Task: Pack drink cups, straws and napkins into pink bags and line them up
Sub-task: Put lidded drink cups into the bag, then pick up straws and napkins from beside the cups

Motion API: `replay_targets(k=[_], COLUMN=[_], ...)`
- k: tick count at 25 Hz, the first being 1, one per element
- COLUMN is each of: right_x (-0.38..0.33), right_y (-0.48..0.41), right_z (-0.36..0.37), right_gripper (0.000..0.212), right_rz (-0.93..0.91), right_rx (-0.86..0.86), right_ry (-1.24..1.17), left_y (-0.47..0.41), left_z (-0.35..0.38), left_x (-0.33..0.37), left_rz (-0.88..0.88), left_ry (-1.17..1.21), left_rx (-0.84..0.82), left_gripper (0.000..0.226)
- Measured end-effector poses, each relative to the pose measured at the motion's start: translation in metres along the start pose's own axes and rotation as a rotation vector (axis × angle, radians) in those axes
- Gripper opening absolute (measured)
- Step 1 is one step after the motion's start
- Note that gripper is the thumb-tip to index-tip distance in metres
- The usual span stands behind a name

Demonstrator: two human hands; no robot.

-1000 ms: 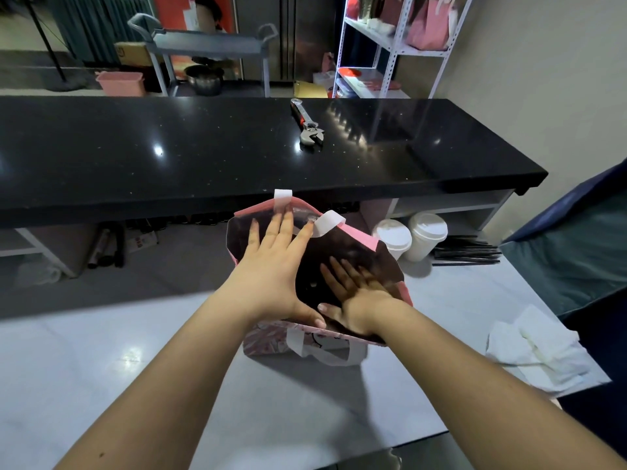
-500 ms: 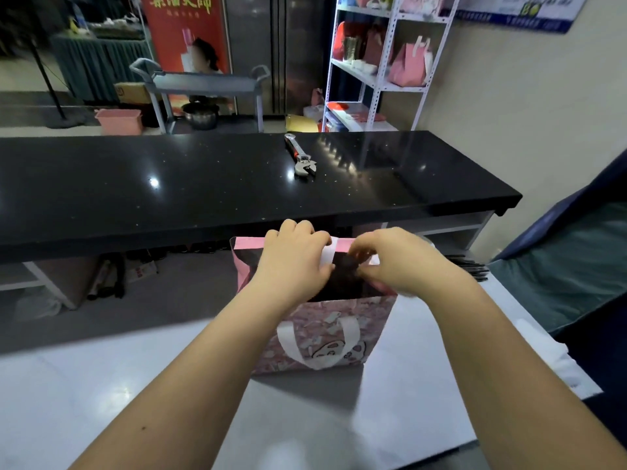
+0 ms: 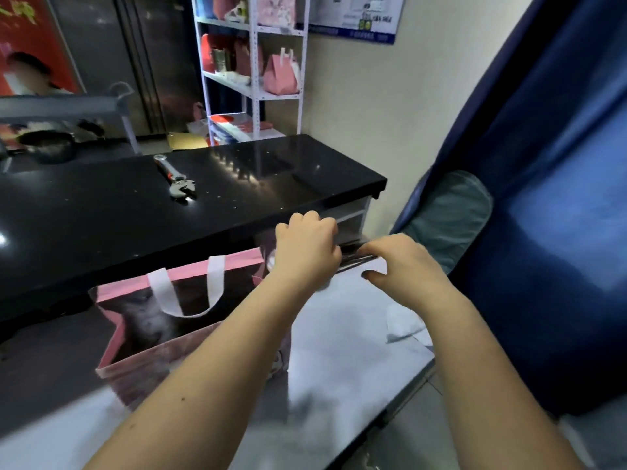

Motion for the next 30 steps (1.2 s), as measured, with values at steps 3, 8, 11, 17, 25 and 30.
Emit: replay_targets(k=[3, 8, 11, 17, 25, 30], right_x=[0.038, 0.099, 0.130, 0.189, 0.208, 0.186], right_y=[0.004, -0.018, -0.046, -0.121, -0.183, -0.202], right_z=[0.014, 0.060, 0.094, 0.174, 0.272, 0.298], right_gripper=[0.035, 0.034, 0.034, 0.032, 0.026, 0.014], right_rz=[0.072, 0.122, 0.089, -0.013, -0.136, -0.219], right_rx=[-0.038, -0.128, -0.190, -0.383, -0.470, -0.386], right_ry=[-0.008, -0.055, -0.075, -0.109, -0.193, -0.209], left_y=[-0.014, -0.028, -0.043, -0.069, -0.069, -0.064], left_z=[0.030, 0.122, 0.175, 0.273, 0.319, 0.316], left_x=[0.021, 0.047, 0.042, 0.014, -0.024, -0.046], left_rz=[0.011, 0.039, -0.023, -0.281, -0.553, -0.655], left_ry=[0.053, 0.114, 0.075, 0.081, 0.072, 0.027], left_rx=[-0.042, -0.212, -0.281, -0.381, -0.306, -0.290], left_gripper=[0.028, 0.042, 0.044, 0.048, 0.042, 0.040])
Point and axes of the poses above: each hand's wrist, its own y-axis away from the middle knuckle, its own z-axis out of the palm, x = y × z, the point moved 10 cm from there along -y, towards the middle knuckle, and after that the axes turned 8 degrees about z, right-handed, at the moved point
